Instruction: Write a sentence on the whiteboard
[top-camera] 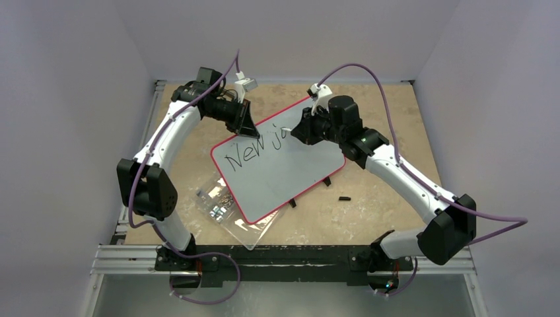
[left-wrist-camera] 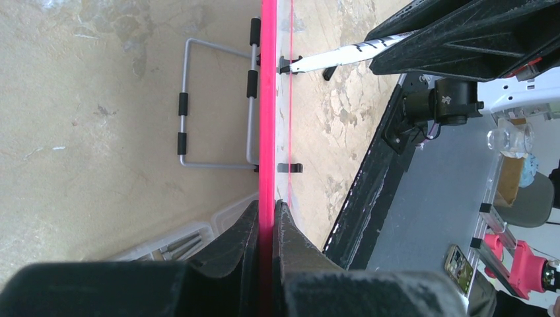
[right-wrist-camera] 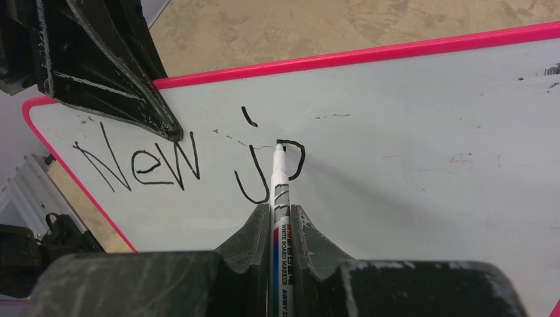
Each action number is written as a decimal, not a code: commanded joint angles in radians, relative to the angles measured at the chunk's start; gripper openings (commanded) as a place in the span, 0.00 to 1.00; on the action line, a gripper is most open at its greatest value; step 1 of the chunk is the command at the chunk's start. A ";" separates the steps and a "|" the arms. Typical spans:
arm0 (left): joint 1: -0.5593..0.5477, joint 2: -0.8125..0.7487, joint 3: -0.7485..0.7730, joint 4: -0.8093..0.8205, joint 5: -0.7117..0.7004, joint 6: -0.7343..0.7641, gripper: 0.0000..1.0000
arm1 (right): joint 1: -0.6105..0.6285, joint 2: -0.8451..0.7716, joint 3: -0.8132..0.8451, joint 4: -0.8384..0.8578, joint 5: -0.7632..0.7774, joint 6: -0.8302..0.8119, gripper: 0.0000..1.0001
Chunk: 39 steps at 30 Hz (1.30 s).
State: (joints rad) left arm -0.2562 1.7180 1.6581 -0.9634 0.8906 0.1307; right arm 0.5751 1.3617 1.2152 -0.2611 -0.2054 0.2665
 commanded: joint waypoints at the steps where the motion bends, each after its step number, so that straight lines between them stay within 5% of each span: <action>1: -0.009 -0.052 0.006 0.018 -0.007 0.035 0.00 | -0.001 0.001 -0.008 0.038 -0.006 -0.012 0.00; 39: -0.009 -0.055 0.014 0.018 -0.013 0.024 0.00 | -0.009 -0.081 0.053 0.058 0.098 0.026 0.00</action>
State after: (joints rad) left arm -0.2623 1.7054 1.6573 -0.9657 0.8856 0.1314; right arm 0.5747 1.2655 1.2148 -0.2596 -0.1501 0.2794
